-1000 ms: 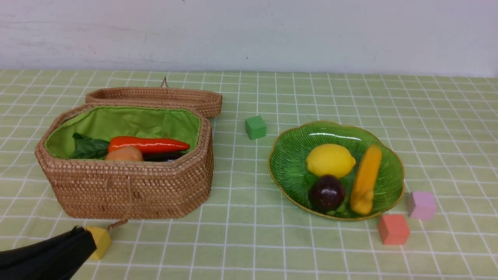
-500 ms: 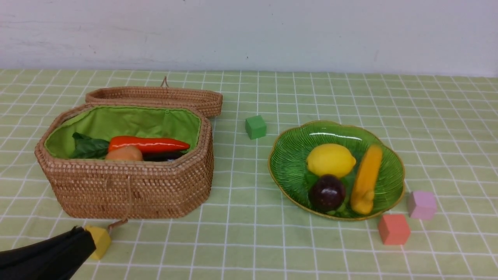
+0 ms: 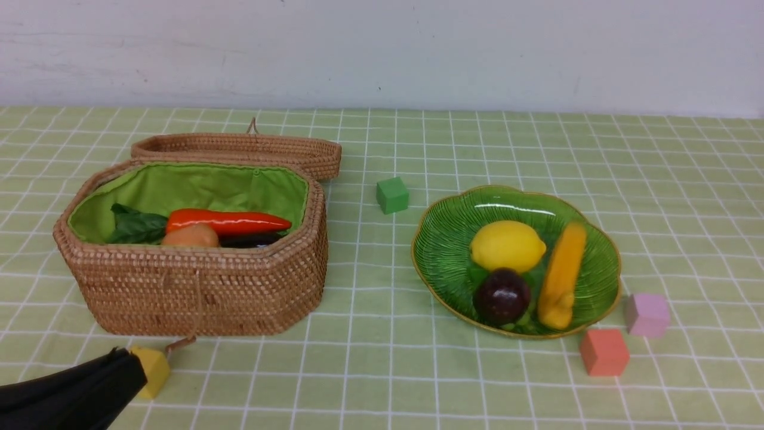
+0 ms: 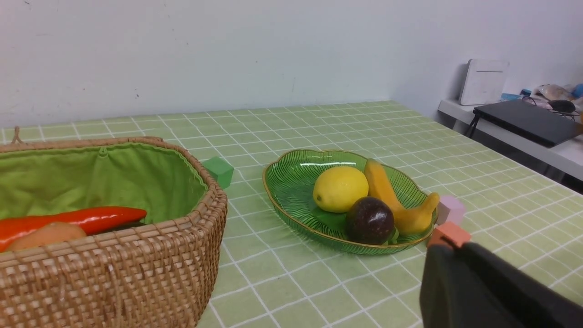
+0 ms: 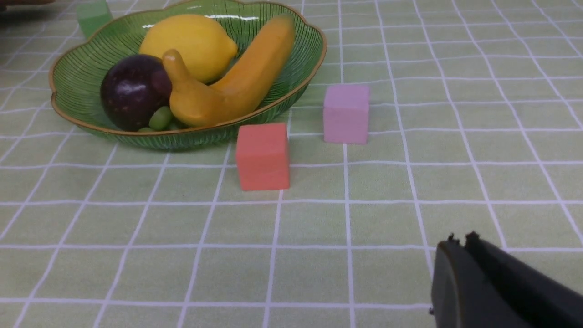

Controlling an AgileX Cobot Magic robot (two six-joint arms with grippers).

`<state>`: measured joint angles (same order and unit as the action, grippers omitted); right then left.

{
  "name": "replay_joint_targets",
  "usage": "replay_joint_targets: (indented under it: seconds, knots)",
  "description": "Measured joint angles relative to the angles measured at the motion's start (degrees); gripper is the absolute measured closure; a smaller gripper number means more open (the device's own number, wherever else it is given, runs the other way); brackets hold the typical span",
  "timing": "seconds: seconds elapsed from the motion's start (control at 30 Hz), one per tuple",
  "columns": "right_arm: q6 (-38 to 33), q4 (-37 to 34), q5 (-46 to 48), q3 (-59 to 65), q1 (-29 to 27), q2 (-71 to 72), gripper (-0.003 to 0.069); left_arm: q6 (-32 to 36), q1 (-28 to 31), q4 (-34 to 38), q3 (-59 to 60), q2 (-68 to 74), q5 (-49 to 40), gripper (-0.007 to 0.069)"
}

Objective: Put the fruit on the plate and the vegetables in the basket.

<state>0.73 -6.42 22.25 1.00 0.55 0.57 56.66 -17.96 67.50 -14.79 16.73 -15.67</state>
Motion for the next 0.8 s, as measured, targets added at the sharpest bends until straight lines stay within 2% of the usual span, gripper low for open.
replay_joint_targets:
  seconds: [0.13, 0.23, 0.27, 0.3, 0.33, 0.37, 0.4, 0.53, 0.57, 0.67, 0.8]
  knots:
    - [0.0, 0.0, 0.0, 0.0, 0.0, 0.0, 0.0641, -0.2, 0.0, -0.8, 0.0, 0.0, 1.0, 0.0621]
    - [0.0, 0.0, 0.0, 0.0, 0.0, 0.0, 0.0637, -4.6, 0.4, -7.3, 0.0, 0.0, 3.9, 0.0634]
    - [0.0, 0.0, 0.1, 0.0, 0.0, 0.0, 0.0637, -8.4, 1.4, -13.0, 0.0, 0.0, 5.1, 0.0637]
    - [0.0, 0.0, 0.1, 0.0, 0.0, 0.0, 0.0637, -12.1, 2.1, -16.5, 0.0, 0.0, 6.0, 0.0638]
    - [0.0, 0.0, 0.1, 0.0, 0.0, 0.0, 0.0637, -12.9, 2.3, -17.4, 0.0, 0.0, 6.1, 0.0637]
    - [0.0, 0.0, 0.1, 0.0, 0.0, 0.0, 0.0637, -16.0, 3.5, -21.9, 0.0, 0.0, 6.4, 0.0637]
    - [0.0, 0.0, 0.1, 0.0, 0.0, 0.0, 0.0635, -22.1, 5.7, -29.2, 0.0, -0.3, 6.5, 0.0637]
    - [0.0, 0.0, 0.1, 0.0, 0.0, 0.0, 0.0627, -35.8, 11.2, -43.9, 1.7, -4.1, 5.8, 0.0637]
    - [0.0, 0.0, 0.1, 0.0, 0.0, 0.0, 0.0627, -36.4, 11.2, -43.9, 1.7, -4.4, 5.8, 0.0637]
    - [0.0, 0.0, 0.1, 0.0, 0.0, 0.0, 0.0624, -45.3, 14.1, -51.0, 7.6, -10.3, 5.5, 0.0637]
    - [0.0, 0.0, 0.1, 0.0, 0.0, 0.0, 0.0622, -51.4, 14.6, -53.6, 14.6, -15.8, 4.3, 0.0637]
